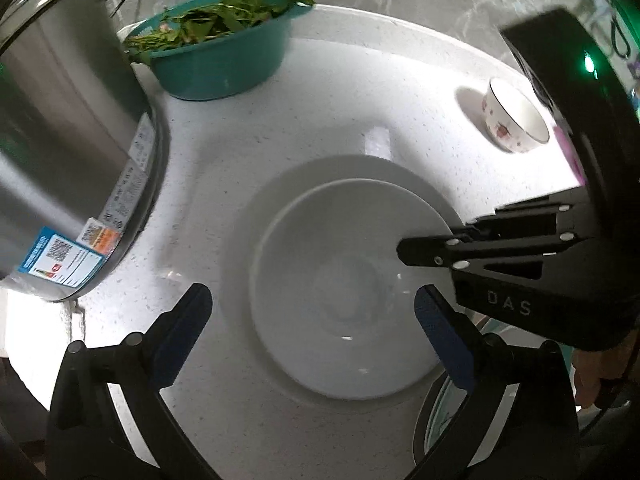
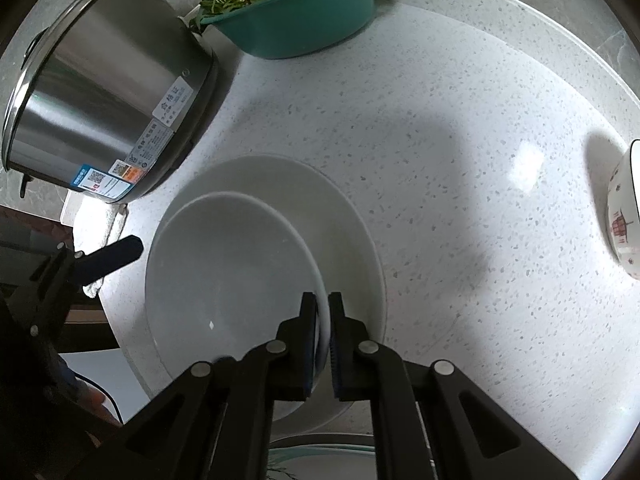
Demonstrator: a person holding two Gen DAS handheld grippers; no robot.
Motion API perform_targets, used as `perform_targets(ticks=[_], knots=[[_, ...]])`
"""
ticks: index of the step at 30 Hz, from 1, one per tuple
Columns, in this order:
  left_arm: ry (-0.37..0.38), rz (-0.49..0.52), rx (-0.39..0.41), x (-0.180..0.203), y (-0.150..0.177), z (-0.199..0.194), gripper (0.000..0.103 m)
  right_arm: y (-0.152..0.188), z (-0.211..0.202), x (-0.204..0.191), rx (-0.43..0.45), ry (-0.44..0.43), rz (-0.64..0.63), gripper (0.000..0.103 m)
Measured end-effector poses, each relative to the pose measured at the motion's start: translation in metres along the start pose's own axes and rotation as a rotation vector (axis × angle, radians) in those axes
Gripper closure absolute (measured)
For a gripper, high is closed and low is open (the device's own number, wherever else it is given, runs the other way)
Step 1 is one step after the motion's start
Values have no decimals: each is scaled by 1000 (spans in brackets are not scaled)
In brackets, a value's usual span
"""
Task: Organize plates and bowls
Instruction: 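Open both tools to release the nested bowl, then move both tools to the red-patterned bowl by the wall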
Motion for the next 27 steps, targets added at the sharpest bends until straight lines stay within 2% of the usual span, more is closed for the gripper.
perform_targets(ticks=[4, 6, 8, 10, 12, 13, 16, 17, 19, 20, 22, 23, 25, 27], knots=[[21, -39, 7, -10, -2, -13, 0, -1, -8, 4, 22, -25, 23, 87], [47, -56, 20, -11, -10, -25, 0, -1, -22, 5, 52, -35, 34, 60], [81, -51, 40, -5, -23, -37, 0, 1, -44, 8, 108, -74, 45, 48], [133, -25, 41, 9, -41, -43, 0, 6, -74, 19, 195, -113, 65, 41], [192, 15, 37, 30, -63, -46, 0, 13, -103, 45, 284, -159, 128, 25], [196, 47, 40, 43, -74, -46, 0, 17, -115, 60, 318, -161, 162, 22], [252, 188, 70, 98, -116, -41, 0, 36, -148, 125, 417, -81, 288, 17], [242, 222, 70, 113, -128, -34, 0, 45, -153, 154, 428, -61, 358, 17], [215, 285, 52, 146, -149, -16, 0, 60, -155, 197, 433, -49, 472, 17], [230, 311, 34, 163, -159, -5, 0, 68, -154, 217, 434, -39, 515, 17], [225, 363, 1, 198, -174, 21, 0, 80, -149, 251, 416, 0, 571, 15], [218, 387, -7, 210, -177, 30, 0, 84, -144, 266, 409, -8, 590, 15], [211, 427, -39, 234, -184, 55, 0, 85, -134, 280, 385, -24, 610, 15], [199, 423, -71, 248, -191, 78, 0, 88, -122, 292, 362, -45, 625, 15]])
Point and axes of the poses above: each gripper's, at about its wrist camera, not at the fingertips, and z roughly the way its jaws point, x to its right, y to its underside, the point moved 1 cm from there along z, roughly the way its jaws point, and after that the axes turned 7 degrees about -z, right-handed, at the moved point
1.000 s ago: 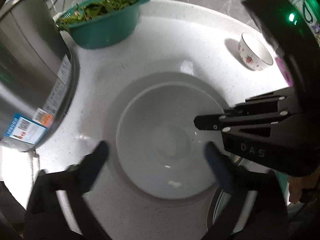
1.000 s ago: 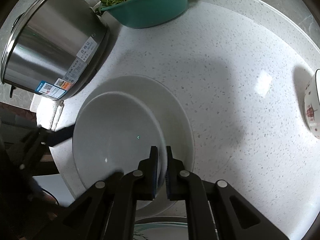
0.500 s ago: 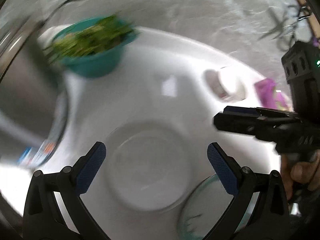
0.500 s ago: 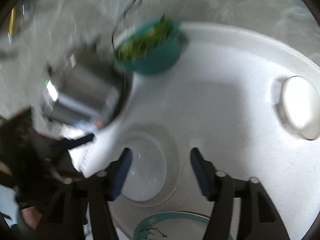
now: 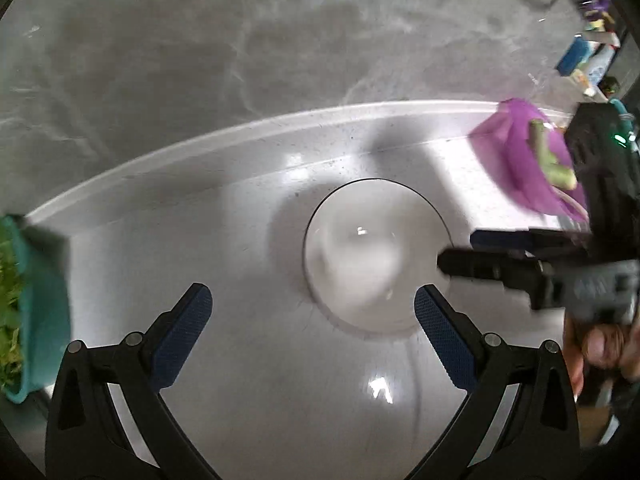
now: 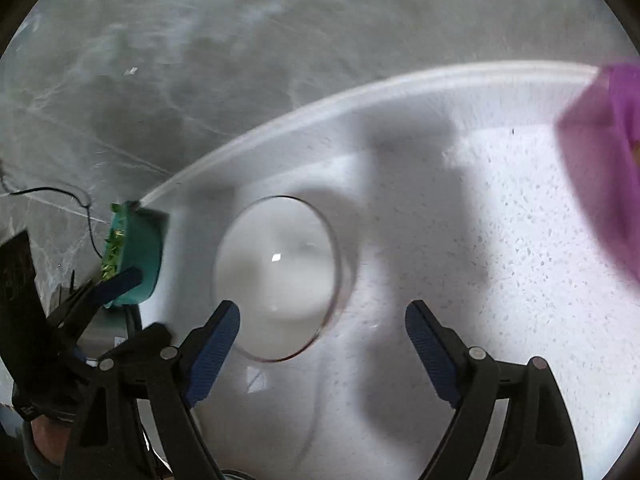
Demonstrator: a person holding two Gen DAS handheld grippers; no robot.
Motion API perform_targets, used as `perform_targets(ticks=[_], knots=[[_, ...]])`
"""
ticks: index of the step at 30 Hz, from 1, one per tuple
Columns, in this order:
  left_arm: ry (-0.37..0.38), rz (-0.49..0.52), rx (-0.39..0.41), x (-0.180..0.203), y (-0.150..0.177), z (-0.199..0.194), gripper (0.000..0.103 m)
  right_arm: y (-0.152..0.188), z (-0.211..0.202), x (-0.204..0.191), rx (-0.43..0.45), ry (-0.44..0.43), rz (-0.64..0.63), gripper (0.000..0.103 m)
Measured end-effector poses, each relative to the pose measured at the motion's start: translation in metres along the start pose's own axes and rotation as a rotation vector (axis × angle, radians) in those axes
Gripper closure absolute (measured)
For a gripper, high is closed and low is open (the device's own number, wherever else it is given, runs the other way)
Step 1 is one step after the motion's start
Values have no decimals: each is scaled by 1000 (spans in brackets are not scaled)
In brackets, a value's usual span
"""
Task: Organize plates and bowls
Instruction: 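Move both tools to the red-patterned bowl by the wall, then close the left tool on the red-patterned bowl rim while the right tool grips it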
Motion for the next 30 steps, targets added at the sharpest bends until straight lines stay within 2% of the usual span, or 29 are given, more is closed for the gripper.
perform_targets(ticks=[4, 6, 9, 12, 16, 18, 20, 21, 23, 24, 25, 26, 28, 29, 30], knots=[[-12, -25, -48, -1, -13, 32, 0, -7, 15, 13, -11, -2, 20, 19], [1, -54, -53, -7, -16, 40, 0, -8, 20, 17, -17, -32, 42, 19], [-37, -113, -80, -24, -16, 51, 2, -13, 23, 16, -17, -45, 13, 19], [-71, -136, -74, -37, -21, 55, 2, -20, 29, 8, -35, -11, -27, 19], [-78, -147, -64, -43, -23, 57, 2, -21, 37, 10, -56, -2, -6, 22], [-86, -139, -71, -37, -19, 62, 4, -22, 40, 9, -59, 11, -9, 28], [-98, -128, -72, -27, -18, 64, 13, -21, 43, 8, -75, 30, -20, 37], [-98, -131, -81, -25, -17, 66, 21, -21, 45, 7, -79, 34, -21, 42], [-95, -134, -96, -21, -12, 68, 39, -21, 48, 7, -88, 40, -20, 52], [-90, -133, -103, -21, -9, 71, 54, -20, 50, 7, -93, 48, -21, 62], [-65, -132, -105, -20, -7, 72, 62, -20, 51, 7, -94, 47, -21, 63], [-56, -129, -101, -18, -6, 72, 65, -22, 56, 1, -95, 35, -23, 68], [-44, -114, -102, -12, -5, 72, 82, -21, 57, -4, -90, 35, -41, 78], [-41, -107, -105, -9, -4, 72, 85, -20, 57, -8, -90, 23, -48, 85], [-37, -100, -109, -5, -3, 73, 92, -20, 57, -9, -90, 30, -50, 86]])
Point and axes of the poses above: each gripper's, at about its wrist camera, not at the fingertips, and z roughly the way its jaws point, x to its right, y to its underside, the point moved 1 cm from there along z, roughly the way its jaws point, and after that the axes turned 7 degrees about -z, right-handed, at the moved point
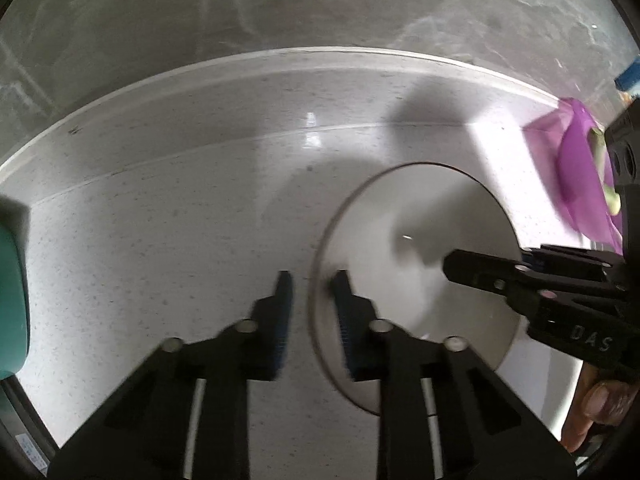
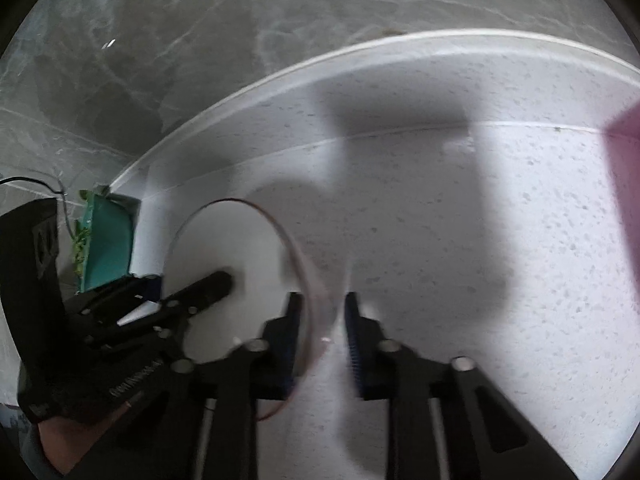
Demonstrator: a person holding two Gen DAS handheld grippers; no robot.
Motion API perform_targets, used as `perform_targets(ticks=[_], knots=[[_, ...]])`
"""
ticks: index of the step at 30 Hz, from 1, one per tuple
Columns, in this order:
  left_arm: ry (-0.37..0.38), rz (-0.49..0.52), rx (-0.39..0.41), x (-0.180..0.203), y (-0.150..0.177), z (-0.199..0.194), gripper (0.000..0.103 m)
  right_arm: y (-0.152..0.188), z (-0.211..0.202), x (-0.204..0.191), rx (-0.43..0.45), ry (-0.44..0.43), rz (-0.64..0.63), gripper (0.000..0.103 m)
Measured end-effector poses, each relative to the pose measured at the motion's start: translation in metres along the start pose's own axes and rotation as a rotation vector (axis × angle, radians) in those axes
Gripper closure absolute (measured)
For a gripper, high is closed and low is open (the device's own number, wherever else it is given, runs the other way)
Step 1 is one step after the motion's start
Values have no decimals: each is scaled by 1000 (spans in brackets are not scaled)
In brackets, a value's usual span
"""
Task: Organize plates and bowls
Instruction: 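Close the left tool on the red-patterned bowl rim while the right tool grips it, then carry the red-patterned bowl with both tools and lower it onto the bowl stack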
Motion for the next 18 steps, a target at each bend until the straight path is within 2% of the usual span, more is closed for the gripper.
perform_targets(ticks=[9, 13, 18], knots=[[11, -8, -4, 4, 14, -8, 93, 4, -2, -3, 3, 20, -2, 87], [15, -21, 15, 1, 19, -29, 94, 4, -13, -12, 8, 15, -26, 86], [3, -45, 58, -14, 37, -69, 94, 6, -27, -44, 25, -9, -87, 86]])
Point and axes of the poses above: each gripper's, at about its wrist camera, not at the fingertips, and z roughly the way its jaws point, x to its right, y to its underside, the point moved 1 cm from there along z, roughly the way its jaws point, and after that the axes turned 7 degrees about -z, right-handed, at the moved point
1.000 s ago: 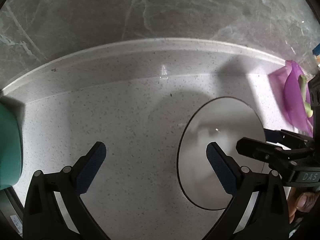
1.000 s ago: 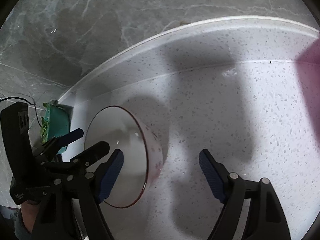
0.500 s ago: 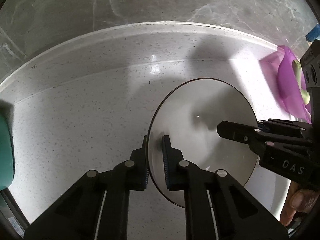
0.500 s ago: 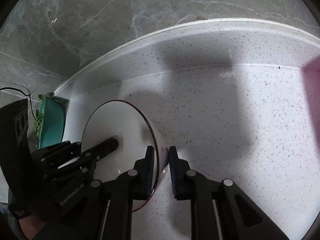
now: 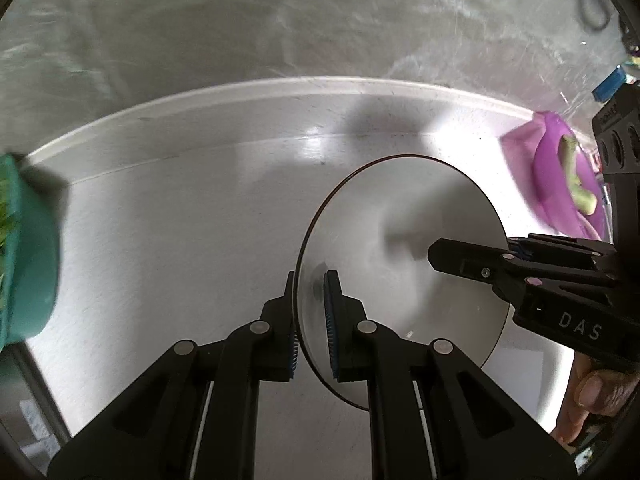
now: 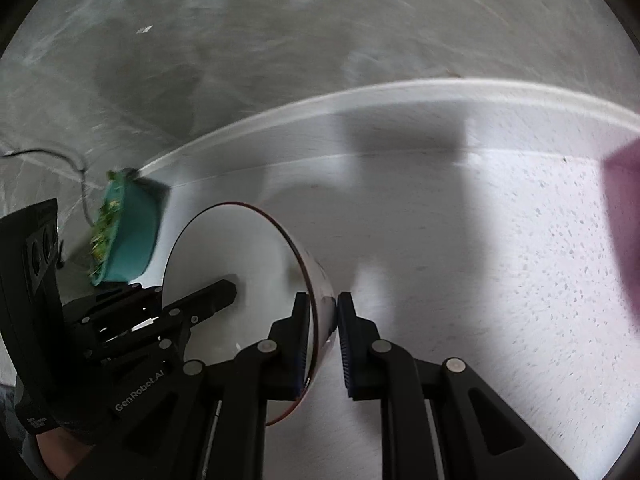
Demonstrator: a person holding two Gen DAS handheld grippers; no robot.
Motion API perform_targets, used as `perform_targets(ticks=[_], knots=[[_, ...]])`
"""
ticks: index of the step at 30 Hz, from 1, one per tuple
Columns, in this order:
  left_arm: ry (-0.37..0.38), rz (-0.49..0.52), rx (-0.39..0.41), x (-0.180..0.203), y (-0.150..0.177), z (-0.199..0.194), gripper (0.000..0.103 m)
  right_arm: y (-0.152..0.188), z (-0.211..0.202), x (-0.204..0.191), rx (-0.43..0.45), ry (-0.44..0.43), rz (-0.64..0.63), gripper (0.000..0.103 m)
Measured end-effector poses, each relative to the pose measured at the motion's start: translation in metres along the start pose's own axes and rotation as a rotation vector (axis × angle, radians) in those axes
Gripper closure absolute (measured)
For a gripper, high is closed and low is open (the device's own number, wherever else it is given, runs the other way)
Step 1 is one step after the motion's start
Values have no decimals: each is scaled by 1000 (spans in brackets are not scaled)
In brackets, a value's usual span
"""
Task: Organize plates and bowls
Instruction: 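Carry the red-patterned bowl with both tools and lower it onto the bowl stack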
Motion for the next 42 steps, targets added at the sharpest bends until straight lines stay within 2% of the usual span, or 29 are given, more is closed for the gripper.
perform_targets(ticks=[9, 19, 26, 29, 35, 42], knots=[[-41, -109, 83, -54, 57, -78, 93, 10, -10, -86, -3, -66, -167, 86], [-122, -270, 129, -134, 162, -151, 93, 40, 4, -193, -72, -158, -371, 86], [-146, -369, 105, -169, 237, -158, 93, 76, 34, -245, -160, -183, -479, 86], [-142, -396, 89, -175, 255, -150, 93, 91, 44, -255, -190, -176, -506, 86], [-136, -405, 63, -176, 279, -137, 93, 107, 57, -262, -234, -138, -536, 86], [-162, -383, 50, -171, 275, -123, 92, 120, 65, -255, -266, -108, -541, 86]])
Point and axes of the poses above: each gripper's, at about its wrist camera, not at the fingertips, and z roughly the way its jaws point, x to its right, y to its underside, the point moved 1 cm from there along z, roughly the way its jaws point, and after that the axes turned 7 degrees about -z, right-handed, at the moved point
